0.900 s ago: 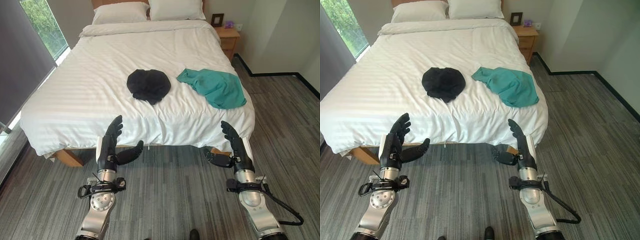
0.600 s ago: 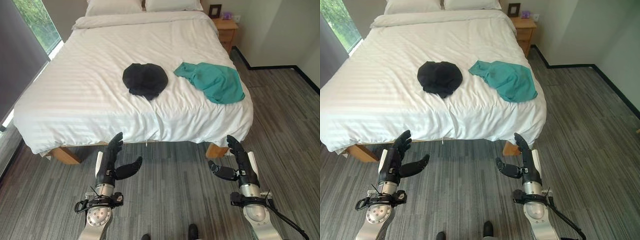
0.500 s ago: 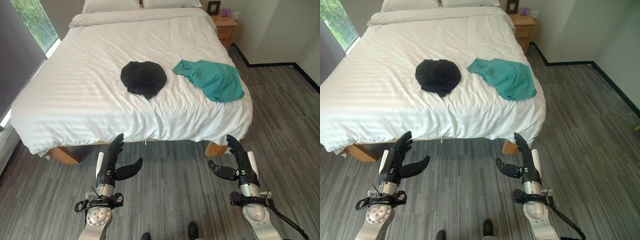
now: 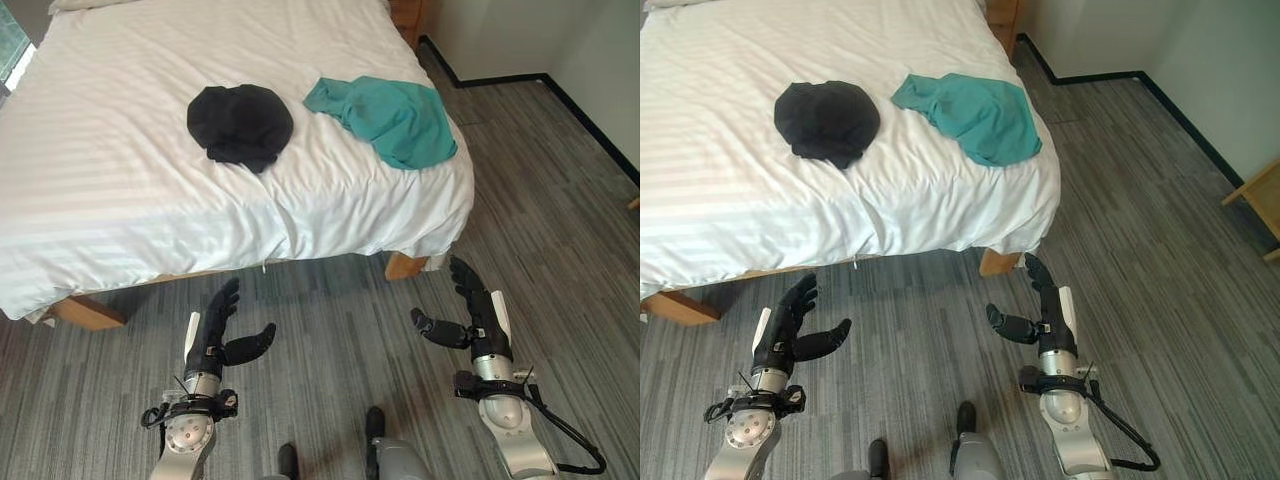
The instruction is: Pick up bed clothes into laundry basket.
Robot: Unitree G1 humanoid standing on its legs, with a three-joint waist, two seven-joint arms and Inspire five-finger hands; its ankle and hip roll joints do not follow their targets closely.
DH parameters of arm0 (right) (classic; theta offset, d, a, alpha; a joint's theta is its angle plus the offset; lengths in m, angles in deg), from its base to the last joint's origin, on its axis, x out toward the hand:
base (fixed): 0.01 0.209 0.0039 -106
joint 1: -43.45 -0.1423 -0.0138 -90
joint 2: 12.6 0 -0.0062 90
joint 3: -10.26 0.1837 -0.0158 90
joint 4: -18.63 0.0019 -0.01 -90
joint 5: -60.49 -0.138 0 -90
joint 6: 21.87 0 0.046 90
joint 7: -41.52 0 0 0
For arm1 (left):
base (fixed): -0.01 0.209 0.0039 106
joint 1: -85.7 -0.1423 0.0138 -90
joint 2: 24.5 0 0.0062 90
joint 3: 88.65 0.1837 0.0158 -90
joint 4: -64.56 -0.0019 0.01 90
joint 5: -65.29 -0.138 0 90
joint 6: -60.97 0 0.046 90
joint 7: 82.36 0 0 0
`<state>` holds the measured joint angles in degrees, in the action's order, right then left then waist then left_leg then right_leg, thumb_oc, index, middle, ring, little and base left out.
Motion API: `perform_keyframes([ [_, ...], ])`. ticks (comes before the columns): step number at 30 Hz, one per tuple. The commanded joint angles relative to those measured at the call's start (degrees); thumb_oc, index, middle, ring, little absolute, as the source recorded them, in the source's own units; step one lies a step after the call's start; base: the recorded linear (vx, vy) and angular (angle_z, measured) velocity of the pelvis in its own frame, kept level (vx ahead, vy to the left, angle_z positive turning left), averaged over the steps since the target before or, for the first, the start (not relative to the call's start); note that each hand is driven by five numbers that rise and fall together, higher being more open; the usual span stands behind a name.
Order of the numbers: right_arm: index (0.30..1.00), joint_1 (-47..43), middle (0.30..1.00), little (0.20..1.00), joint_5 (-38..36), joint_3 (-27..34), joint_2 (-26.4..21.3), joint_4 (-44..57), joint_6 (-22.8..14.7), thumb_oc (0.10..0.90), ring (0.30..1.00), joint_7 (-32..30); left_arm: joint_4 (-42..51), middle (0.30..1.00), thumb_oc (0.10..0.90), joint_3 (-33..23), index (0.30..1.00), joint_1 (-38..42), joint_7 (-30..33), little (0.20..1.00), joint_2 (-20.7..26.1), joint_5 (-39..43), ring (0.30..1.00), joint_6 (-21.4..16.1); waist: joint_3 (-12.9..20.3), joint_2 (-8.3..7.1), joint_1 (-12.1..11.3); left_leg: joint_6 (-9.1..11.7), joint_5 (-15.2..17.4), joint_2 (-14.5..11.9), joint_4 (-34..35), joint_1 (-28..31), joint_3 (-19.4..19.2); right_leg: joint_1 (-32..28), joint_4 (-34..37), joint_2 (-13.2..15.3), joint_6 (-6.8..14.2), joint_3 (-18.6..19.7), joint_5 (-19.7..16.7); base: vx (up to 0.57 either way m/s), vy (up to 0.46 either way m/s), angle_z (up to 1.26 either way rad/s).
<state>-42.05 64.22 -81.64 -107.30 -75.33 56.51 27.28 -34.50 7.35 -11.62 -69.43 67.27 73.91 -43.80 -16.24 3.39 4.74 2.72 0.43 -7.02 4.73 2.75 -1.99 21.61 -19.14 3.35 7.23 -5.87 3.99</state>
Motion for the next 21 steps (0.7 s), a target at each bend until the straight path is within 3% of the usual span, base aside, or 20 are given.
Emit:
perform_keyframes([
  [1, 0.9, -2.96, 0.9, 0.9, 1.78, 2.86, -1.08, 6.29, -4.52, 0.8, 0.9, -3.25, 5.88, 0.9, 0.8, -1.33, 0.9, 5.1, 2.18, 0.9, 4.22, -3.72, 0.9, -4.6, 4.17, -4.65, 3.02, 0.08, 13.31, 2.94, 0.27, 11.89, 4.73, -2.5, 22.07, -0.59, 4.13, -0.66, -12.32, 0.45, -0.227, 0.77],
  [2, 0.9, -2.26, 0.9, 0.9, 2.18, 3.02, -1.6, 6.95, -4.59, 0.8, 0.9, -2.96, 6.16, 0.9, 0.8, -1.2, 0.9, 5.0, 1.83, 0.9, 4.29, -3.83, 0.9, -4.91, 4.65, -4.49, 3.14, 0.16, 13.98, 2.34, 0.27, 12.35, 5.5, -3.38, 22.54, -0.68, 3.56, 0.19, -11.69, 0.44, -0.255, 1.01],
  [5, 0.9, 0.01, 0.9, 0.9, 2.47, 2.9, -2.05, 7.31, -4.76, 0.8, 0.9, -1.63, 7.09, 0.9, 0.8, -0.75, 0.9, 3.21, 1.36, 0.9, 3.98, -4.79, 0.9, -5.04, 5.79, -3.71, 3.33, 1.49, 11.49, -0.18, -1.33, 13.83, 5.4, -5.89, 22.41, -1.64, 1.99, 0.71, -12.1, 0.31, -0.198, 0.67],
  [6, 0.9, 0.84, 0.9, 0.9, 2.29, 3.02, -2.53, 7.14, -4.94, 0.8, 0.9, -1.1, 7.21, 0.9, 0.8, -0.78, 0.9, 2.29, 1.11, 0.9, 3.46, -4.68, 0.9, -5.33, 6.12, -3.03, 3.19, 2.63, 8.23, -1.59, -6.72, 12.23, 5.35, -7.63, 22.34, -1.98, 1.38, 0.77, -11.91, 0.29, -0.31, -0.07],
  [7, 0.9, 0.3, 0.9, 0.9, 2.55, 2.62, -3.86, 6.4, -4.43, 0.8, 0.9, -1.02, 7.09, 0.9, 0.8, -0.79, 0.9, 2.19, 0.91, 0.9, 2.76, -3.09, 0.9, -4.91, 5.2, -3.46, 1.9, 3.64, -0.17, -1.39, -22.79, 5.18, 5.66, -11.73, 22.73, -1.28, -0.74, 0.18, -10.75, 0.29, -0.305, -0.01],
  [8, 0.9, 0.27, 0.9, 0.9, 2.55, 2.61, -3.85, 6.39, -4.44, 0.8, 0.9, -1.02, 7.09, 0.9, 0.8, -0.81, 0.9, 2.2, 0.91, 0.9, 2.77, -3.08, 0.9, -4.91, 5.32, -3.51, 2.07, 3.64, -0.16, -1.31, -22.99, 4.86, 5.85, -11.59, 22.73, -1.16, -0.73, 0.05, -10.77, 0.22, -0.341, 0.39],
  [9, 0.9, -0.13, 0.9, 0.9, 2.84, 2.94, -4.7, 6.99, -4.19, 0.8, 0.9, -1.15, 7.53, 0.9, 0.8, -0.95, 0.9, 1.72, 0.76, 0.9, 2.5, -2.49, 0.9, -5.07, 4.01, -4.42, 0.82, 3.46, -2.85, -0.01, -32.0, 0.33, 6.88, -13.88, 23.16, -0.66, -2.12, 0.1, -9.82, 0.16, -0.244, 0.26],
  [11, 0.9, -1.19, 0.9, 0.9, 3.48, 3.68, -6.09, 6.75, -3.76, 0.8, 0.9, -2.12, 7.79, 0.9, 0.8, -1.17, 0.9, 1.56, 0.81, 0.9, 2.67, -2.16, 0.9, -5.5, 2.87, -6.43, -0.94, 2.81, -2.36, 0.69, -41.08, -5.66, 4.14, -17.22, 23.7, 0.77, -3.14, 0.91, -8.18, 0.29, -0.288, -0.56],
  [13, 0.9, -2.98, 0.9, 0.9, 5.82, 4.59, -7.78, 6.58, -2.32, 0.8, 0.9, -3.34, 7.93, 0.9, 0.8, -1.29, 0.9, 1.3, 1.37, 0.9, 1.78, -2.0, 0.9, -5.42, 1.99, -6.85, -3.64, 2.79, 0.61, 2.82, -38.86, -12.22, 0.67, -21.23, 24.14, 1.9, -3.11, 1.89, -5.87, 0.38, -0.102, -0.56],
  [14, 0.9, -2.97, 0.9, 0.9, 5.9, 4.59, -7.81, 6.58, -2.28, 0.8, 0.9, -3.4, 7.96, 0.9, 0.8, -1.25, 0.9, 1.28, 1.36, 0.9, 1.73, -2.01, 0.9, -5.41, 2.05, -6.95, -3.81, 2.71, 0.68, 2.96, -38.56, -11.95, 0.42, -21.27, 24.14, 2.08, -3.02, 2.08, -5.67, 0.46, 0.015, -0.23],
  [15, 0.9, -3.33, 0.9, 0.9, 8.08, 5.84, -8.94, 7.16, -1.71, 0.8, 0.9, -4.44, 8.51, 0.9, 0.8, -1.51, 0.9, 0.19, 1.13, 0.9, 1.34, -2.42, 0.9, -5.65, 2.21, -5.97, -4.98, 2.14, 1.3, 4.11, -29.87, -14.0, -2.01, -23.28, 24.14, 1.48, -2.64, 2.41, -4.11, 0.28, 0.03, -0.18],
  [16, 0.9, -3.2, 0.9, 0.9, 8.15, 5.86, -8.99, 7.21, -1.68, 0.8, 0.9, -4.47, 8.59, 0.9, 0.8, -1.44, 0.9, 0.07, 1.13, 0.9, 1.26, -2.45, 0.9, -5.62, 2.23, -6.22, -5.21, 2.03, 1.0, 4.45, -28.82, -13.24, -2.39, -23.43, 24.14, 1.86, -2.53, 2.66, -3.95, 0.52, 0.068, -0.28],
  [17, 0.9, -3.74, 0.9, 0.9, 9.66, 7.23, -9.96, 7.77, -1.08, 0.8, 0.9, -5.78, 8.76, 0.9, 0.8, -1.86, 0.9, -0.9, 1.62, 0.9, 1.03, -2.83, 0.9, -5.76, 3.19, -5.03, -6.09, 1.42, 0.58, 5.37, -17.97, -13.88, -3.95, -25.26, 24.14, 1.08, -2.12, 2.46, -2.0, 0.28, 0.047, -0.34],
  [18, 0.9, -3.62, 0.9, 0.9, 9.7, 7.26, -10.02, 7.83, -1.02, 0.8, 0.9, -5.8, 8.8, 0.9, 0.8, -1.77, 0.9, -0.98, 1.64, 0.9, 0.96, -2.86, 0.9, -5.73, 3.17, -5.21, -6.2, 1.35, 0.2, 5.71, -16.87, -13.1, -4.13, -25.48, 24.14, 1.4, -2.04, 2.54, -1.8, 0.46, 0.067, -0.02],
  [19, 0.9, -4.99, 0.9, 0.9, 11.71, 9.15, -11.22, 8.22, 0.08, 0.8, 0.9, -8.01, 8.36, 0.9, 0.8, -1.73, 0.9, -1.11, 2.05, 0.9, 0.75, -2.89, 0.9, -5.63, 4.04, -4.36, -6.79, 1.57, -2.5, 5.64, -11.49, -13.53, -6.88, -27.96, 24.14, 1.11, -1.78, 1.82, 0.29, 0.21, 0.024, 0.17],
  [20, 0.9, -5.0, 0.9, 0.9, 11.8, 9.17, -11.27, 8.23, 0.15, 0.8, 0.9, -8.1, 8.33, 0.9, 0.8, -1.66, 0.9, -1.04, 2.08, 0.9, 0.67, -2.91, 0.9, -5.62, 3.94, -4.43, -6.87, 1.56, -2.86, 5.85, -10.8, -13.08, -6.99, -28.07, 24.14, 1.29, -1.74, 1.86, 0.38, 0.28, 0.035, 0.3],
  [21, 0.9, -5.75, 0.9, 0.9, 13.31, 10.27, -12.27, 8.59, 0.83, 0.8, 0.9, -9.57, 8.21, 0.9, 0.8, -1.4, 0.9, -0.9, 2.31, 0.9, 0.59, -2.93, 0.9, -5.51, 4.26, -4.19, -6.74, 1.65, -3.76, 5.04, -10.03, -13.33, -9.57, -29.12, 24.14, 1.44, -1.59, 1.23, 1.17, 0.19, 0.038, -0.05],
])
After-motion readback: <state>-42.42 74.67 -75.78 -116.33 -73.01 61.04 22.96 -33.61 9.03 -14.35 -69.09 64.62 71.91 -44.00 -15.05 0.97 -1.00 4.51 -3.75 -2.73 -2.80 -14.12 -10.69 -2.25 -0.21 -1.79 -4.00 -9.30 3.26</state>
